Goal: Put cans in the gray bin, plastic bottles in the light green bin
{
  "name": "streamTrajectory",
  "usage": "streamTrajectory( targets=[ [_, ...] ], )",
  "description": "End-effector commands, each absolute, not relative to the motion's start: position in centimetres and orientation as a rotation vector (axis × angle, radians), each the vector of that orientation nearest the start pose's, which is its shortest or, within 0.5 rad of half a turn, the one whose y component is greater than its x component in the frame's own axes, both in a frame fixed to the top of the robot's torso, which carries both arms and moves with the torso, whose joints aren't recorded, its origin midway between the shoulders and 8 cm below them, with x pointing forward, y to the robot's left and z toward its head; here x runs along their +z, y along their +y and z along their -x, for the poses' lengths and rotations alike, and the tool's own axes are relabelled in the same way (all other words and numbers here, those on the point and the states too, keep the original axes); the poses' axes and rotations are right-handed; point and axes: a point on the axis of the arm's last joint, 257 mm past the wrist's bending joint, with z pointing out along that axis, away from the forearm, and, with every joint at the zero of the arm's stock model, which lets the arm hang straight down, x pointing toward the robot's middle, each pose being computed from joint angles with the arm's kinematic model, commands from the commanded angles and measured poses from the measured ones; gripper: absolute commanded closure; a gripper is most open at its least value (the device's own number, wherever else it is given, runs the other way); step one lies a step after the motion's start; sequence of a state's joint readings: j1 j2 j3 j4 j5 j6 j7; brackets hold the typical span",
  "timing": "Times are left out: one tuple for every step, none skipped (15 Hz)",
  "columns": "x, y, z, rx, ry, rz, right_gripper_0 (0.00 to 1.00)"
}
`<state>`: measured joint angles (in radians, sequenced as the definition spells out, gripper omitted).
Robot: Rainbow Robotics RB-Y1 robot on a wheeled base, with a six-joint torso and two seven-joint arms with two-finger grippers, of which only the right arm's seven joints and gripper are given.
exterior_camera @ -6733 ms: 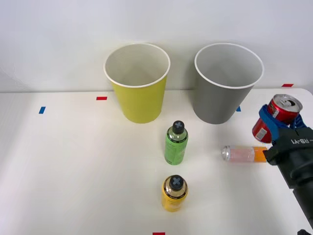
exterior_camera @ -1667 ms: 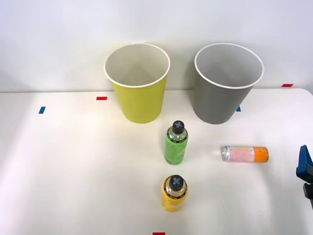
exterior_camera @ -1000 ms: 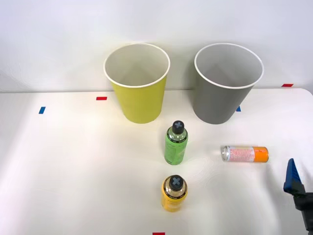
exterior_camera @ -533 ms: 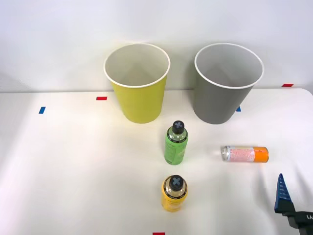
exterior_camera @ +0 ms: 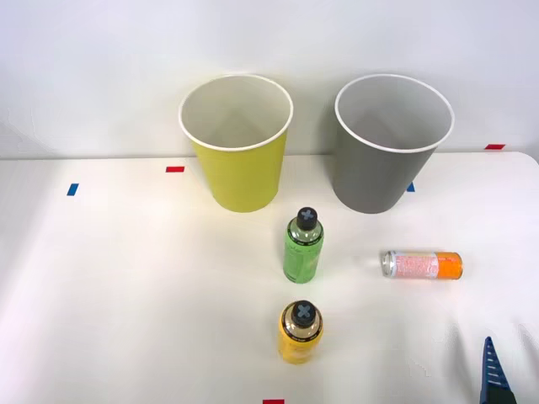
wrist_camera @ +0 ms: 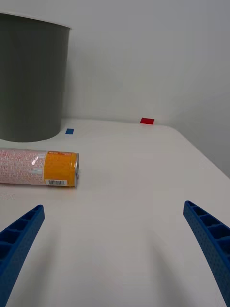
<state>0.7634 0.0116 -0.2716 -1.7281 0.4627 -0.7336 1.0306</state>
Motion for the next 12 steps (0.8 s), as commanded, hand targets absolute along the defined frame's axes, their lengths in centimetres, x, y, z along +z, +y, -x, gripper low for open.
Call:
streamTrajectory(
  targets=[
    [-28.3,-33.4,-26.7,-0.081,1.496,-0.061,0.0],
    [-28.5,-32.4,-26.9,-0.052,1.496,-0.068,0.0],
    [-28.5,-31.6,-27.1,-0.028,1.493,-0.076,0.0],
    [-28.6,-30.5,-27.4,-0.001,1.49,-0.08,0.0],
    [-28.6,-29.7,-27.6,0.017,1.488,-0.08,0.0],
    [-28.5,-29.0,-27.8,0.036,1.483,-0.083,0.0],
    [-28.6,-28.7,-27.9,0.045,1.482,-0.088,0.0],
    [-28.4,-29.0,-27.9,0.042,1.478,-0.091,0.0],
    [-28.3,-29.3,-27.9,0.033,1.476,-0.09,0.0],
    [-28.4,-29.7,-27.8,0.023,1.479,-0.091,0.0],
    [-28.5,-30.1,-27.5,0.009,1.485,-0.088,0.0],
    [-28.7,-30.3,-27.3,0.0,1.491,-0.087,0.0]
  ],
)
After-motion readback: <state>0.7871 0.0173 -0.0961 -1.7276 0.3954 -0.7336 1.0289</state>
